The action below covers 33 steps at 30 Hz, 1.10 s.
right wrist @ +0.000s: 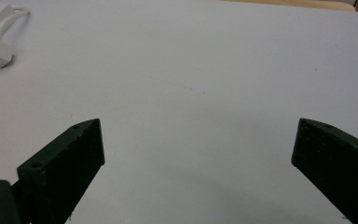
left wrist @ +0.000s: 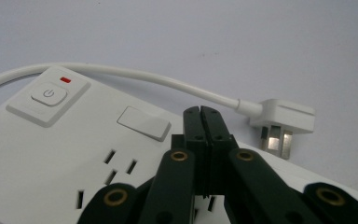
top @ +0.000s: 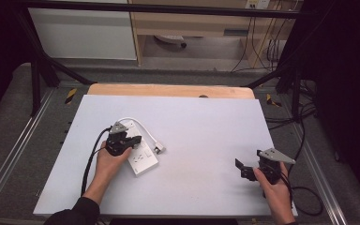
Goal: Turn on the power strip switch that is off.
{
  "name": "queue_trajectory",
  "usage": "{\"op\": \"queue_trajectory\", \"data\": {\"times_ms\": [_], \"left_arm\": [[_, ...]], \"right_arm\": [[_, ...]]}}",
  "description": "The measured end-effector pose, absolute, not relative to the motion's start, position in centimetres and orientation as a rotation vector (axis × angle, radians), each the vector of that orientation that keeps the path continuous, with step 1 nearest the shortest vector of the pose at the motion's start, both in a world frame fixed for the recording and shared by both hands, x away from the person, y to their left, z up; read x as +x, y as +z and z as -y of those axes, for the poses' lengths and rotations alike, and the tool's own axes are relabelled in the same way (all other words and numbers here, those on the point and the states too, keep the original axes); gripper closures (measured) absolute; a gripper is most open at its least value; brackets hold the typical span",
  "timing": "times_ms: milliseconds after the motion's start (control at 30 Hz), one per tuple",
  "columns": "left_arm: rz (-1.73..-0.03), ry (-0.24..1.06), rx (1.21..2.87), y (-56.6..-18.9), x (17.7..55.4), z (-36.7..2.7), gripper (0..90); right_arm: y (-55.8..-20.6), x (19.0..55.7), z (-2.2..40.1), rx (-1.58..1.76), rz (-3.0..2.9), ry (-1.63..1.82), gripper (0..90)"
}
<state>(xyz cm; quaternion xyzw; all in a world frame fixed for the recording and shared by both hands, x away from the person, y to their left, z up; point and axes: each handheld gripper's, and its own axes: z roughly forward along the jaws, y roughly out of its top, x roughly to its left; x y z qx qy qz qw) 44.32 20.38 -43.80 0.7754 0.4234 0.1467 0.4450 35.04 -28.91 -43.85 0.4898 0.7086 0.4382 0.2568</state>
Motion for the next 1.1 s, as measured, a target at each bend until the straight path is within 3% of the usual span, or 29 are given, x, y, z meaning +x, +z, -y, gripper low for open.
{"op": "queue_trajectory", "data": {"times_ms": [1100], "left_arm": [[-1.047,0.331,1.901,-44.34,44.72,-20.52,89.9]], "right_arm": [[-43.88,35.03,28.93,1.332,-1.923,1.187,2.8]]}}
